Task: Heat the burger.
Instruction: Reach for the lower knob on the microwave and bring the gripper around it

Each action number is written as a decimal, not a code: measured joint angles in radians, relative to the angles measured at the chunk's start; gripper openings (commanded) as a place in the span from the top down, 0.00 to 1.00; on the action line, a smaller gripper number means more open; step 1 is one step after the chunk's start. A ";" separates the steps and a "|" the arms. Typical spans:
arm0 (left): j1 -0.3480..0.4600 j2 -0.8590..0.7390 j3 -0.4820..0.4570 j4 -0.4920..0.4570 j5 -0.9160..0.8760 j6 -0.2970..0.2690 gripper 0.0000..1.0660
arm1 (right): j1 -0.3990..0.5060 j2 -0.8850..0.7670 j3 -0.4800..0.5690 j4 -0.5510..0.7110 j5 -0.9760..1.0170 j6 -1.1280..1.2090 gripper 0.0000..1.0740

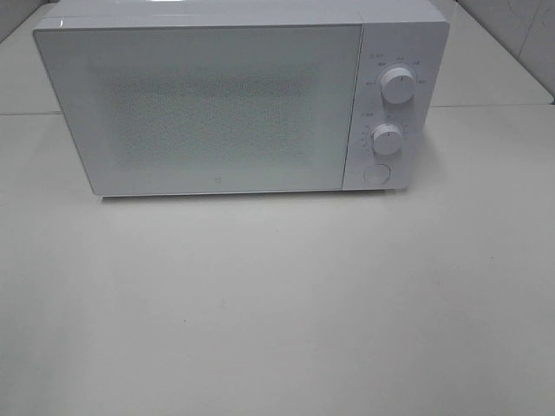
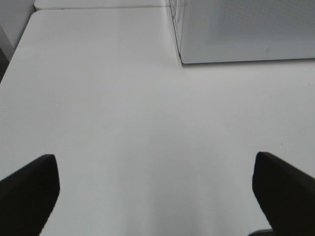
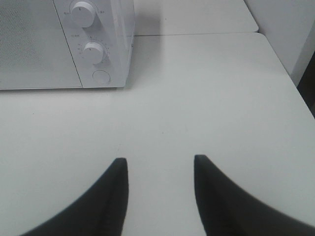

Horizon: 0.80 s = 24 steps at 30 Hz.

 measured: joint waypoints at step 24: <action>0.000 -0.055 0.006 0.019 0.001 -0.045 0.05 | 0.000 0.000 0.000 0.000 0.000 0.000 0.58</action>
